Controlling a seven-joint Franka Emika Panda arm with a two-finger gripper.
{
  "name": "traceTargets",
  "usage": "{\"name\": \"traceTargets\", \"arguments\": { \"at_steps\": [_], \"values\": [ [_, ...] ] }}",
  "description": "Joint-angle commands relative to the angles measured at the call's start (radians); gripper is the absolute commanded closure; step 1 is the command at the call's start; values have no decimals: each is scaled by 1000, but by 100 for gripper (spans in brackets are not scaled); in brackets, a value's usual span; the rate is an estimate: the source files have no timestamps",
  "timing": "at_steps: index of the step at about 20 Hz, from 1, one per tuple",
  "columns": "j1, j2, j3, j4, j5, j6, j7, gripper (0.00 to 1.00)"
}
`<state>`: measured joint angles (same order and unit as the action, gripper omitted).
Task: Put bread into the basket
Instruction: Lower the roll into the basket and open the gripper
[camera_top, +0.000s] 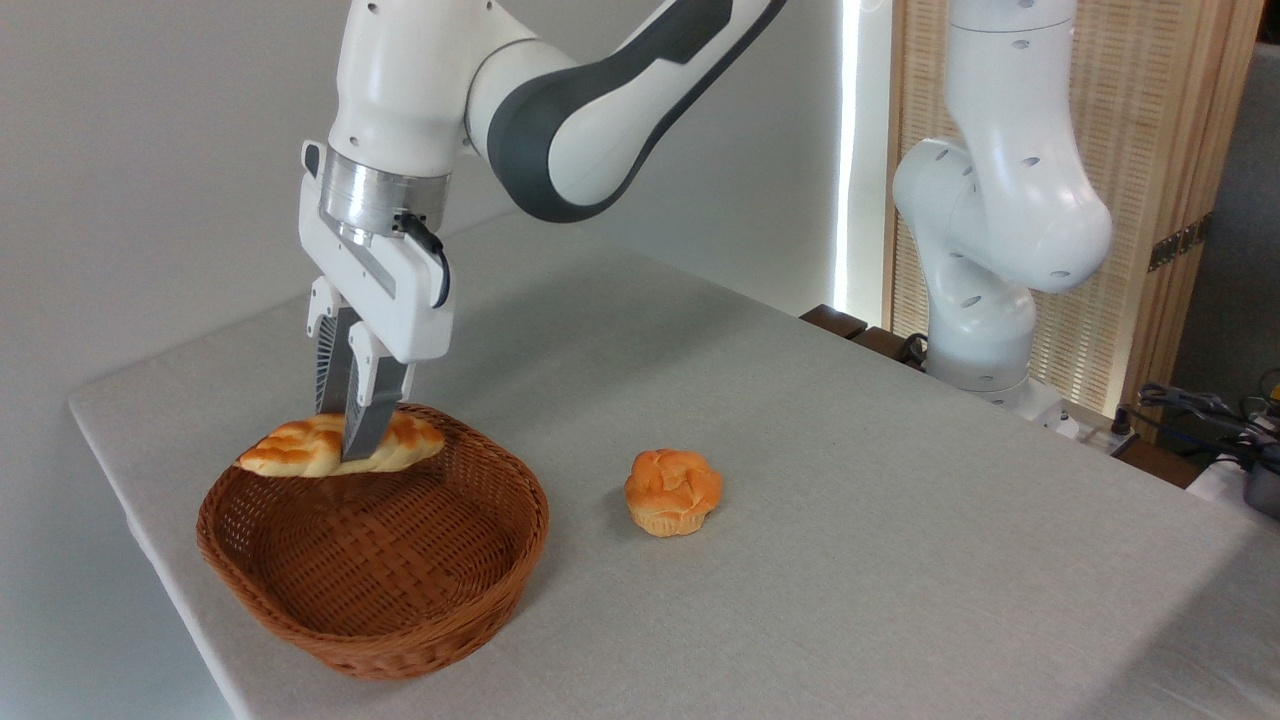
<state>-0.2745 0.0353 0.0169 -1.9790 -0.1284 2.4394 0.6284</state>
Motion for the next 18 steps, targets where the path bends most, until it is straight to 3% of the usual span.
{"name": "traceTargets", "arguments": {
  "at_steps": [1, 4, 18],
  "values": [
    [-20, 26, 1, 17, -10, 35, 24, 31],
    [-26, 40, 1, 19, -8, 35, 25, 0],
    [-40, 41, 3, 19, -8, 35, 21, 0]
  ]
}}
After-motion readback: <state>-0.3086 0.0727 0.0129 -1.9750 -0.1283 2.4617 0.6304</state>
